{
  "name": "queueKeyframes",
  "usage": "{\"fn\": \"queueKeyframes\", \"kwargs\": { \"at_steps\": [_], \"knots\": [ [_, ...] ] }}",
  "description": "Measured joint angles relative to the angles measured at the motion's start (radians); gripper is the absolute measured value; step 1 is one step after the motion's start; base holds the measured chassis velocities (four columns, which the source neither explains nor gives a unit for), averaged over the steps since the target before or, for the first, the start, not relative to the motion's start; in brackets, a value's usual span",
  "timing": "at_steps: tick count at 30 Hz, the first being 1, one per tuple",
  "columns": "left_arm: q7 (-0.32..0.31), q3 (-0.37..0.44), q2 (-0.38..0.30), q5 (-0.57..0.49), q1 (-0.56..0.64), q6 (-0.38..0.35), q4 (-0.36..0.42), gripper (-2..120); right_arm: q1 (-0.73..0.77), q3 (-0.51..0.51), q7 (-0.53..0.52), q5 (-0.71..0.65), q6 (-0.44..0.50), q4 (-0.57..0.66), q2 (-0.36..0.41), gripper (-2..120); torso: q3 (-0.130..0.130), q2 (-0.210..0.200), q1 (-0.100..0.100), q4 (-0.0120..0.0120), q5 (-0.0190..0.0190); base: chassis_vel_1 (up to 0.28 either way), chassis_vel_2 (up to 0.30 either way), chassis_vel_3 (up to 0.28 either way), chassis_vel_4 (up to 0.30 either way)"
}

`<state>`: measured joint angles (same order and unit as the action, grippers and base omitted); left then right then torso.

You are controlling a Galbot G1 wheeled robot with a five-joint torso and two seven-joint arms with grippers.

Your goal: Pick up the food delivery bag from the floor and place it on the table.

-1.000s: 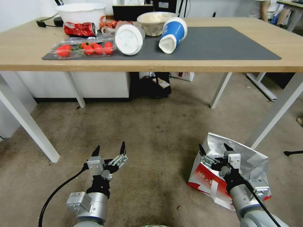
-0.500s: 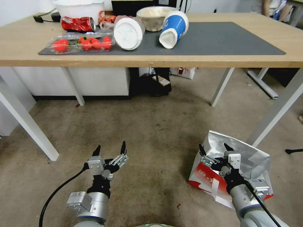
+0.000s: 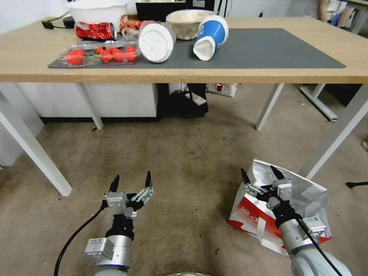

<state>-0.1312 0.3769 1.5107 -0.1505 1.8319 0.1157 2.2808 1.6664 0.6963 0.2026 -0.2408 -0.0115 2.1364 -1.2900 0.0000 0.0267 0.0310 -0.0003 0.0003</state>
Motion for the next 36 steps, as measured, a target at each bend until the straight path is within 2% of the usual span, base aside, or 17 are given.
{"fn": "queueKeyframes", "kwargs": {
  "at_steps": [2, 4, 6, 8, 9, 12, 13, 16, 18, 20, 22, 24, 28, 36],
  "knots": [
    [0.001, 0.000, 0.001, 0.000, 0.000, 0.001, 0.000, 100, -0.006, 0.006, 0.009, -0.009, 0.003, -0.012, 0.015, 100, 0.000, 0.000, 0.000, 0.0002, 0.0000, 0.000, 0.000, 0.000, 0.000],
    [0.001, -0.001, 0.005, 0.003, 0.001, 0.001, 0.000, 100, -0.031, 0.051, 0.047, -0.053, 0.010, -0.059, 0.086, 100, 0.000, 0.001, 0.000, 0.0003, 0.0001, 0.000, 0.000, 0.000, 0.000],
    [0.000, -0.001, 0.005, 0.004, 0.001, 0.002, 0.001, 100, -0.034, 0.062, 0.053, -0.059, 0.010, -0.066, 0.100, 100, 0.000, 0.001, 0.000, 0.0002, 0.0000, 0.000, 0.000, 0.000, 0.000],
    [-0.022, -0.008, 0.006, 0.004, 0.003, 0.005, 0.007, 100, -0.045, 0.133, 0.113, -0.103, 0.021, -0.112, 0.177, 100, 0.000, 0.002, 0.000, 0.0001, 0.0000, 0.000, 0.000, 0.000, 0.000],
    [-0.022, -0.008, 0.006, 0.004, 0.003, 0.005, 0.007, 100, -0.045, 0.133, 0.113, -0.103, 0.021, -0.112, 0.177, 100, 0.000, 0.002, 0.000, 0.0001, 0.0000, 0.000, 0.000, 0.000, 0.000],
    [-0.028, -0.008, 0.004, 0.003, 0.009, 0.010, 0.012, 100, -0.045, 0.206, 0.206, -0.172, 0.048, -0.180, 0.261, 100, 0.000, 0.002, 0.000, 0.0000, 0.0001, 0.000, 0.000, 0.000, 0.000],
    [-0.028, -0.008, 0.004, 0.003, 0.009, 0.010, 0.012, 100, -0.045, 0.206, 0.206, -0.172, 0.048, -0.180, 0.261, 100, 0.000, 0.002, 0.000, 0.0000, 0.0001, 0.000, 0.000, 0.000, 0.000],
    [-0.029, -0.006, 0.003, 0.004, 0.016, 0.018, 0.012, 100, -0.059, 0.276, 0.376, -0.235, 0.098, -0.304, 0.362, 100, 0.000, 0.003, 0.000, 0.0000, -0.0002, 0.000, 0.000, 0.000, 0.000],
    [-0.029, -0.006, 0.003, 0.004, 0.017, 0.019, 0.014, 100, -0.063, 0.280, 0.394, -0.238, 0.104, -0.320, 0.373, 100, 0.000, 0.003, 0.000, -0.0001, 0.0001, 0.000, 0.000, 0.000, 0.000],
    [-0.040, -0.008, 0.009, 0.010, 0.022, 0.019, 0.018, 100, -0.108, 0.291, 0.491, -0.241, 0.132, -0.434, 0.447, 100, 0.000, 0.003, 0.000, 0.0000, 0.0001, 0.000, 0.000, 0.000, 0.000],
    [-0.044, -0.009, 0.011, 0.011, 0.023, 0.019, 0.020, 100, -0.121, 0.290, 0.505, -0.239, 0.136, -0.458, 0.462, 100, 0.000, 0.003, 0.000, 0.0001, 0.0001, 0.000, 0.000, 0.000, 0.000],
    [-0.053, -0.017, 0.017, 0.016, 0.024, 0.014, 0.022, 100, -0.165, 0.273, 0.547, -0.213, 0.148, -0.553, 0.512, 100, 0.000, 0.003, 0.001, 0.0004, -0.0001, 0.000, 0.000, 0.000, 0.000],
    [-0.053, -0.022, 0.019, 0.022, 0.017, 0.013, 0.013, 100, -0.203, 0.231, 0.573, -0.156, 0.163, -0.644, 0.548, 100, 0.000, 0.004, 0.001, 0.0002, 0.0000, 0.000, 0.000, 0.000, 0.000],
    [-0.053, -0.025, -0.006, 0.007, -0.011, 0.004, -0.018, 100, -0.210, 0.214, 0.582, -0.067, 0.166, -0.700, 0.555, 100, 0.000, 0.004, 0.001, -0.0002, -0.0001, 0.000, 0.000, 0.000, 0.000]
  ]
}}
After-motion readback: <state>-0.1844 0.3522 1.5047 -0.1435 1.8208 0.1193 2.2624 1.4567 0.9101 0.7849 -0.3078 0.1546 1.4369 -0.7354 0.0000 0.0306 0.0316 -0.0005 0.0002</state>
